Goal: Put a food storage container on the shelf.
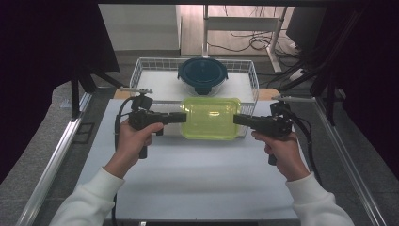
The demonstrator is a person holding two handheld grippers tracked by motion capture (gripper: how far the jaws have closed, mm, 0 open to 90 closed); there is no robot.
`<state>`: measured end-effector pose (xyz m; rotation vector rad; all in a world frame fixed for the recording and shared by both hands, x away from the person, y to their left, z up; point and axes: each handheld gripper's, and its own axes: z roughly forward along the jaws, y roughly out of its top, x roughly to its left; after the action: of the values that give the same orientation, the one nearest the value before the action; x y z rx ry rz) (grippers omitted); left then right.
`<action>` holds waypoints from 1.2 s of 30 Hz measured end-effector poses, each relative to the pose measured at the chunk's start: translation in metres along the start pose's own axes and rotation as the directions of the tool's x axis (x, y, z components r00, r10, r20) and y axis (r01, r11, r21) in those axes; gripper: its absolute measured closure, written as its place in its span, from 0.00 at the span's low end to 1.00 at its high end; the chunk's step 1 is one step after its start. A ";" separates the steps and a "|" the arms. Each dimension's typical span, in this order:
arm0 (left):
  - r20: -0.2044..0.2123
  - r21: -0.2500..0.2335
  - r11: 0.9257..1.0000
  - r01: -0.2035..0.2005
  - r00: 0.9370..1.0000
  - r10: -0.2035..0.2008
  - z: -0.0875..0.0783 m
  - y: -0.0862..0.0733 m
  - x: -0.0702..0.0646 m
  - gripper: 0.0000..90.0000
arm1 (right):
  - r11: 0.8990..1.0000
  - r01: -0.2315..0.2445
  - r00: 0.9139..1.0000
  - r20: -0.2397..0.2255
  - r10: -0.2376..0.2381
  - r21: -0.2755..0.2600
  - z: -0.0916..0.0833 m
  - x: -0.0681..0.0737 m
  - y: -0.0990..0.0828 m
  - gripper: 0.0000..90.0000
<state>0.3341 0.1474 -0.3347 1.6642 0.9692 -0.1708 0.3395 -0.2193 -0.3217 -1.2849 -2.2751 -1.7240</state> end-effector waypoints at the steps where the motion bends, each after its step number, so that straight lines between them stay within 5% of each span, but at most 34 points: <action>1: 0.000 -0.005 1.000 -0.001 1.000 0.001 -0.002 0.002 0.000 0.89 | 1.000 0.004 1.000 0.002 -0.004 -0.004 0.001 0.001 0.003 0.87; 22: -0.015 -0.030 1.000 -0.004 1.000 0.003 -0.012 0.039 0.000 0.89 | 1.000 0.017 1.000 -0.017 -0.017 -0.027 0.007 0.005 0.042 0.87; 36: -0.008 -0.057 0.998 -0.016 1.000 0.015 -0.013 0.088 0.007 0.90 | 0.999 0.003 1.000 -0.016 -0.004 -0.040 0.010 0.001 0.086 0.87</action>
<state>0.3926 0.1615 -0.2689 1.6212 0.9578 -0.1259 0.3952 -0.2060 -0.2570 -1.2704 -2.2472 -1.7828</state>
